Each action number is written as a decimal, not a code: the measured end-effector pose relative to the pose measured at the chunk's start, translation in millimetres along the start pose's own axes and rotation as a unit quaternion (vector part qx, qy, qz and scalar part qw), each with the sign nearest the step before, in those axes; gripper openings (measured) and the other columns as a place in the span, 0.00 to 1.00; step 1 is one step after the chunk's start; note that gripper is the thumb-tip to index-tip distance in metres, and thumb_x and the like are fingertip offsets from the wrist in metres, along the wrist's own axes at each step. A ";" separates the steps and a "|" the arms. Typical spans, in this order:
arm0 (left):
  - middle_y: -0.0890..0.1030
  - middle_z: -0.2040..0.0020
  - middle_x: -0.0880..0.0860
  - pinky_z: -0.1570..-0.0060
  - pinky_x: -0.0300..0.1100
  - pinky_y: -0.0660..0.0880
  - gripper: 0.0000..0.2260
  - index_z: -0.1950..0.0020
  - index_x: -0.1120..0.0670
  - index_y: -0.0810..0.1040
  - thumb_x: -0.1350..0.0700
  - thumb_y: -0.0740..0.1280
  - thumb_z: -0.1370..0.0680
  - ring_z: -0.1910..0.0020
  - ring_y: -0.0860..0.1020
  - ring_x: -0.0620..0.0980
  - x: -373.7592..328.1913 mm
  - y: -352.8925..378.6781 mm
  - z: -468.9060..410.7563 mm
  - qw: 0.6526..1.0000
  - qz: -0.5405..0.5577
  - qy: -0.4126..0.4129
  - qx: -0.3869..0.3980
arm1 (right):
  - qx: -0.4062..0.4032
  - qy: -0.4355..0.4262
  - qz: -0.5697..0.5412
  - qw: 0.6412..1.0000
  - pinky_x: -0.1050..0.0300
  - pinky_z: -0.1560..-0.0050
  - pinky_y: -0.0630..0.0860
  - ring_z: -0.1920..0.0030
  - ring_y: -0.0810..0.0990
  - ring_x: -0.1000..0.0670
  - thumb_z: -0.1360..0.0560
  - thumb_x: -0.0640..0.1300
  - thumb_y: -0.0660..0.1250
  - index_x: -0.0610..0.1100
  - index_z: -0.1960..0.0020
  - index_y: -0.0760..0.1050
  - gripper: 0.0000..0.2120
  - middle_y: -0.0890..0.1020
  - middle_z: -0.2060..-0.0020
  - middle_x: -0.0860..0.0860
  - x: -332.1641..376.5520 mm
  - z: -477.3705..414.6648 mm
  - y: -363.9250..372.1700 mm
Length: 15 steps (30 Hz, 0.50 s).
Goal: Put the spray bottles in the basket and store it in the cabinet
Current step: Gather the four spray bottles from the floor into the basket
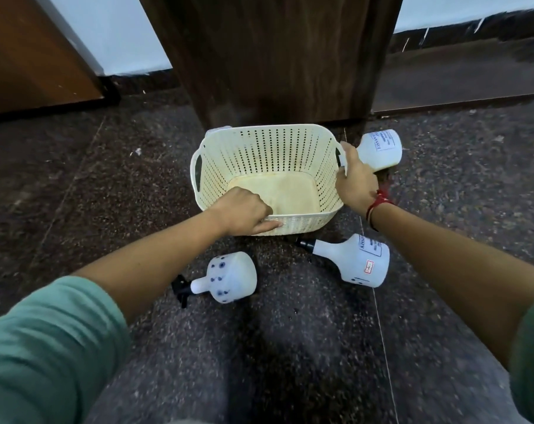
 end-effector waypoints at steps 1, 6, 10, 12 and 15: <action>0.67 0.73 0.49 0.70 0.40 0.63 0.24 0.68 0.54 0.66 0.38 0.51 0.21 0.74 0.66 0.51 -1.0 2.0 -0.1 1.000 0.004 0.001 0.001 | 0.000 -0.001 0.003 1.000 0.43 0.47 0.74 0.47 0.78 0.34 0.22 0.37 0.55 0.50 0.27 0.58 0.25 0.80 0.47 0.37 -1.2 0.8 0.7; 0.68 0.74 0.50 0.71 0.40 0.62 0.24 0.68 0.54 0.64 0.38 0.52 0.21 0.75 0.66 0.51 -13.8 13.6 0.5 1.000 0.023 -0.005 -0.010 | 0.016 -0.008 0.024 1.000 0.42 0.47 0.75 0.49 0.79 0.34 0.22 0.38 0.54 0.51 0.27 0.57 0.25 0.80 0.48 0.37 -8.9 5.7 0.5; 0.75 0.72 0.51 0.72 0.40 0.59 0.22 0.67 0.54 0.66 0.40 0.52 0.20 0.75 0.65 0.51 -28.1 23.1 3.1 0.999 0.034 -0.013 -0.021 | -0.001 -0.021 0.047 0.999 0.45 0.50 0.74 0.51 0.79 0.33 0.22 0.38 0.56 0.51 0.27 0.57 0.26 0.81 0.49 0.36 -16.9 10.8 -0.5; 0.71 0.73 0.51 0.72 0.40 0.58 0.22 0.66 0.54 0.66 0.40 0.53 0.20 0.75 0.65 0.51 -32.9 21.5 -0.2 0.999 0.040 -0.009 -0.019 | -0.007 -0.019 0.053 0.998 0.45 0.51 0.73 0.51 0.79 0.33 0.23 0.39 0.56 0.51 0.27 0.57 0.26 0.81 0.49 0.36 -24.7 9.6 -2.2; 0.67 0.73 0.50 0.71 0.40 0.58 0.21 0.66 0.53 0.66 0.40 0.54 0.20 0.75 0.65 0.52 -37.1 17.0 -5.7 0.998 0.059 -0.009 -0.014 | 0.006 0.002 0.053 0.999 0.45 0.50 0.73 0.49 0.79 0.33 0.22 0.41 0.57 0.51 0.26 0.56 0.26 0.81 0.47 0.36 -33.2 6.9 -3.9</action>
Point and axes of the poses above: each hand's wrist, its own z-axis away from the middle knuckle, its own y-axis out of the palm, x = y × z, the point moved 4 cm from there along -z, towards the middle knuckle
